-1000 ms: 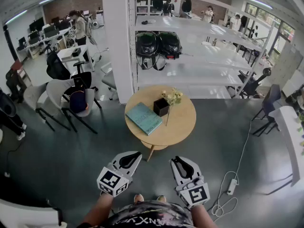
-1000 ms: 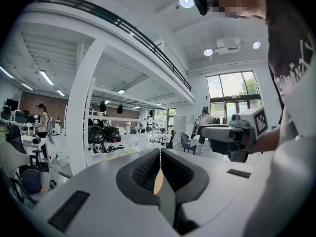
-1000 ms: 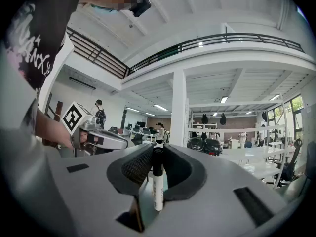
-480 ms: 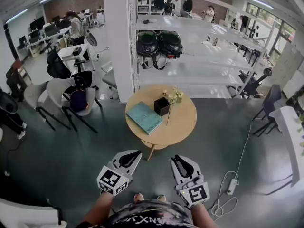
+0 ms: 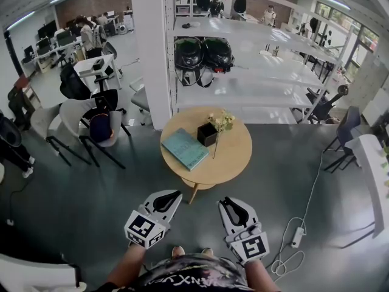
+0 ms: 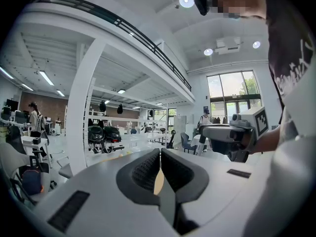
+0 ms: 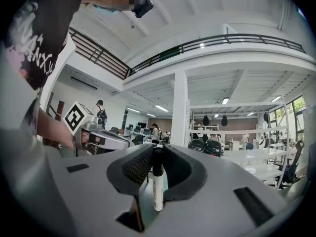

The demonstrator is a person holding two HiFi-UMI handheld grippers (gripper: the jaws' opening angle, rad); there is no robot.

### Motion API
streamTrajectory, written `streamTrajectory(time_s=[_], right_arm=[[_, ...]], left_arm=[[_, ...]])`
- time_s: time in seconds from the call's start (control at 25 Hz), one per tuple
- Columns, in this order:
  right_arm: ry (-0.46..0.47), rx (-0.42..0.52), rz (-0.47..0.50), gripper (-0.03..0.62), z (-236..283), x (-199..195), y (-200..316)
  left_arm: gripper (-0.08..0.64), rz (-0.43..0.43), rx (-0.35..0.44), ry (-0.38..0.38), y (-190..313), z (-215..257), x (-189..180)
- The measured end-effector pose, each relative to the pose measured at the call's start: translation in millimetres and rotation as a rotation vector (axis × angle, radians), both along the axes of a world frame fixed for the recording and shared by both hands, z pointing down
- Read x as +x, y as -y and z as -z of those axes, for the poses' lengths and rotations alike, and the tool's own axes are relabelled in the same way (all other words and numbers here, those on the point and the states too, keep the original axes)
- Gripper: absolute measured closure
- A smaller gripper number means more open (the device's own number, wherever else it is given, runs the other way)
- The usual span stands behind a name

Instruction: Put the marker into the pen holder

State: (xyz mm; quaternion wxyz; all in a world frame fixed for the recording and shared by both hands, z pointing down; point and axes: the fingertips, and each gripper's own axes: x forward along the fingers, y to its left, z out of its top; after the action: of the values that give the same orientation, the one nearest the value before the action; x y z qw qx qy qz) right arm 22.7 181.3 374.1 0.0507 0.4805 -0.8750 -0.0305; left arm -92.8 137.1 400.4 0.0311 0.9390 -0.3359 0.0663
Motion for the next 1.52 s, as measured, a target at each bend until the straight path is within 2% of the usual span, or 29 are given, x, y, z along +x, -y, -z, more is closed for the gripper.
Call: streamTrajectory(time_s=[0.36,0.88,1.52], right_arm=[[0.046,0.008,0.018,0.525,3,5,-2],[0.048,0.016,0.023,0.525,5,27,-11],[0.049,0.021,0.066,0.525,-4,78,-50]], left_arm=[[0.534,-0.004,0.005,0.003,-2,3,7],[0.534,0.009,0.009,0.017,-15,4,26],[0.534,0.03,-0.013,0.042,-69,-8,83]])
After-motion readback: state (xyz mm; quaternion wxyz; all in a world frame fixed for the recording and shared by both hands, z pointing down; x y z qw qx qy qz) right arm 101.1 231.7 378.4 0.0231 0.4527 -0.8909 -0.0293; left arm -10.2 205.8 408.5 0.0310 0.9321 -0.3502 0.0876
